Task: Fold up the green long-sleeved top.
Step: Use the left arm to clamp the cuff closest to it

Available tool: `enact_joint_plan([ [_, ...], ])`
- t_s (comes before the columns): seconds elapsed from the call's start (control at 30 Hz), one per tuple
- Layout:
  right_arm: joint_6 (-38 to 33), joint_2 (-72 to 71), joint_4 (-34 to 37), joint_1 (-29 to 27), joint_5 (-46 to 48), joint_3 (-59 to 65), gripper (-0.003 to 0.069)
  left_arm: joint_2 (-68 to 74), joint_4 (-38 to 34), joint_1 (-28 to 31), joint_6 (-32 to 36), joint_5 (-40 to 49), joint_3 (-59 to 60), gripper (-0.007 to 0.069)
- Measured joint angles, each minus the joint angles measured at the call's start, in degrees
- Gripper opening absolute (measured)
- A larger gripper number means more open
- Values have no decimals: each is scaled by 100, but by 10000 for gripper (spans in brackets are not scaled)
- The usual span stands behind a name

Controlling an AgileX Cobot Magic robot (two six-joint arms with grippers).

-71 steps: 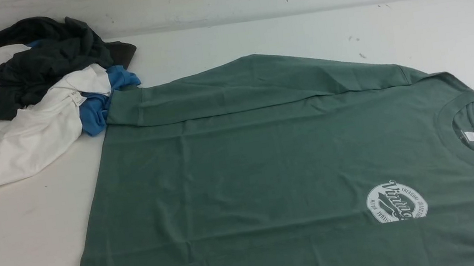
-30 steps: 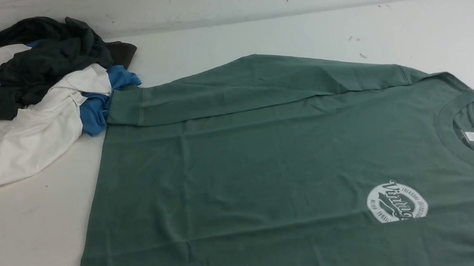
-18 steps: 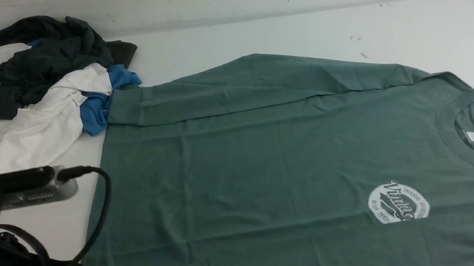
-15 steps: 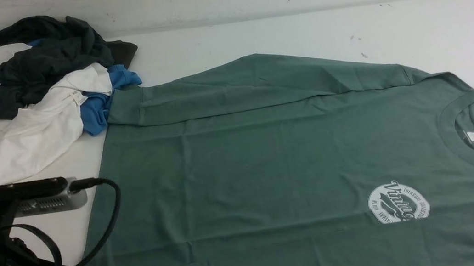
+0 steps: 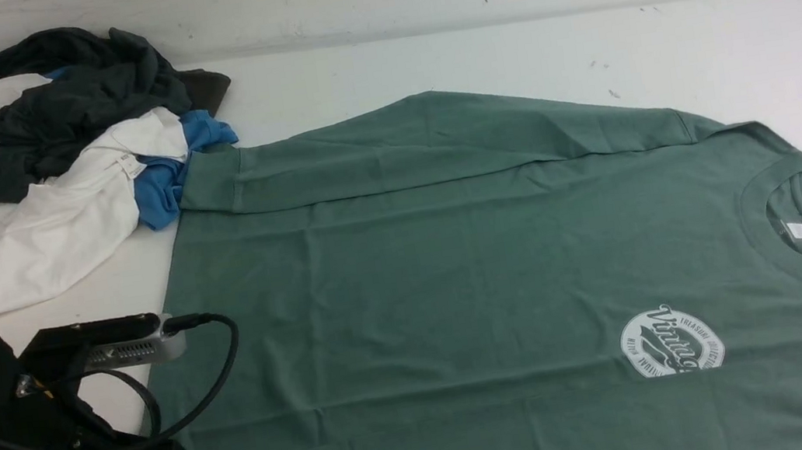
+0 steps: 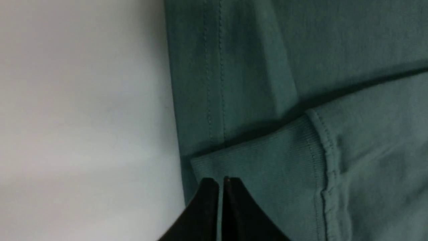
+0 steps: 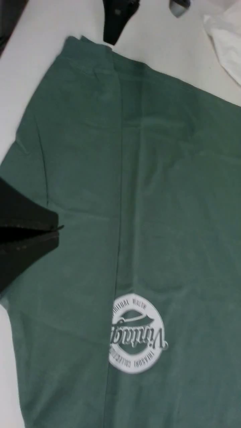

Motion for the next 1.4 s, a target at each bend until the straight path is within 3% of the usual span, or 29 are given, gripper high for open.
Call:
enact_joint_plan([
  [0.2, -339, 116, 309, 0, 9, -6, -15, 50, -29, 0, 2, 4, -5, 120],
  [0.37, -376, 110, 333, 0, 9, -6, -15, 184, 45, 0, 22, 47, -5, 249],
  [0.77, -421, 110, 333, 0, -57, -6, -15, 432, -422, 0, 469, -21, -5, 269],
  [0.97, -421, 110, 333, 0, -59, -6, -15, 483, -569, 0, 719, -42, -16, 216],
  [1.03, -421, 110, 333, 0, -59, -6, -15, 483, -569, 0, 731, -42, -16, 126],
  [1.17, -421, 110, 333, 0, -64, -6, -15, 446, -569, 0, 736, 41, -16, 15],
  [1.4, -427, 110, 333, 0, -66, -6, -15, -256, -500, 0, 736, 323, -16, -4],
])
